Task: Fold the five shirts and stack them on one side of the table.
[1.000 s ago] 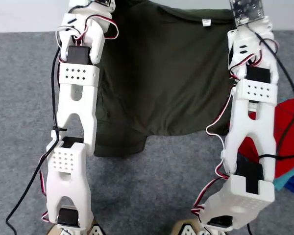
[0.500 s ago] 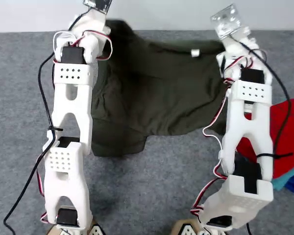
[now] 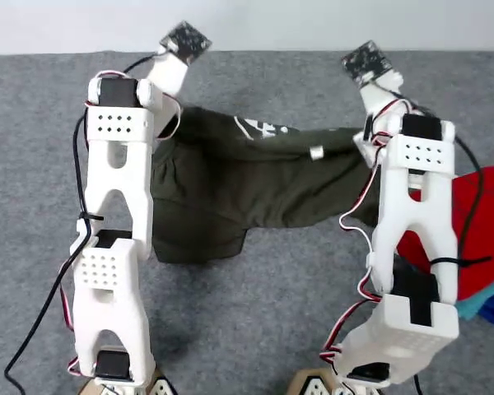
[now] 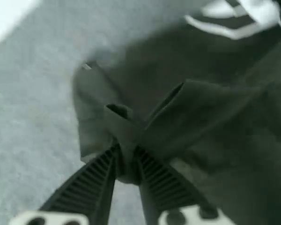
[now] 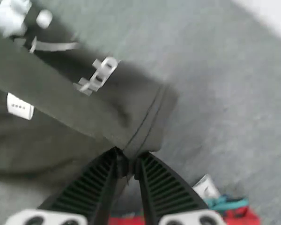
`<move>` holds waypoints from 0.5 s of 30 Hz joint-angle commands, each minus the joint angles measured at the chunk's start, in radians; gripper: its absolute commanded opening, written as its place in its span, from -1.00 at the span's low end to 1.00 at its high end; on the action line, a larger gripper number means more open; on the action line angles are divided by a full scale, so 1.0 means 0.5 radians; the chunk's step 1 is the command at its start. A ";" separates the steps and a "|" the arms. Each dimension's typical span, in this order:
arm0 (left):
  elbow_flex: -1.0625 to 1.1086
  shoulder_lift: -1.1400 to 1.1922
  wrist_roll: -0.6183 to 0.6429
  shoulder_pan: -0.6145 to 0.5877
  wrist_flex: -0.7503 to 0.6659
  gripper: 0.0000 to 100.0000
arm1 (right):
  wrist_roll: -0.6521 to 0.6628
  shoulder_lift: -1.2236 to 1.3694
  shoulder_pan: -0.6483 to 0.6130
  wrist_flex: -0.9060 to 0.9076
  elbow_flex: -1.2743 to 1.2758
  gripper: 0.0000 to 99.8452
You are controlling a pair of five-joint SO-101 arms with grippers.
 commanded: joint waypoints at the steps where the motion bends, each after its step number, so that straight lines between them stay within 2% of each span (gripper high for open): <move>1: 0.005 -0.055 -0.114 -0.015 0.181 -0.99 | 0.080 -0.044 -0.011 0.226 -0.028 -0.98; 7: 0.247 -0.061 -0.236 -0.058 0.181 -0.99 | 0.138 -0.044 -0.008 0.493 -0.025 -0.98; 15: 0.962 -0.463 -0.430 -0.040 0.178 -0.99 | 0.236 -0.035 0.011 0.502 -0.018 -0.98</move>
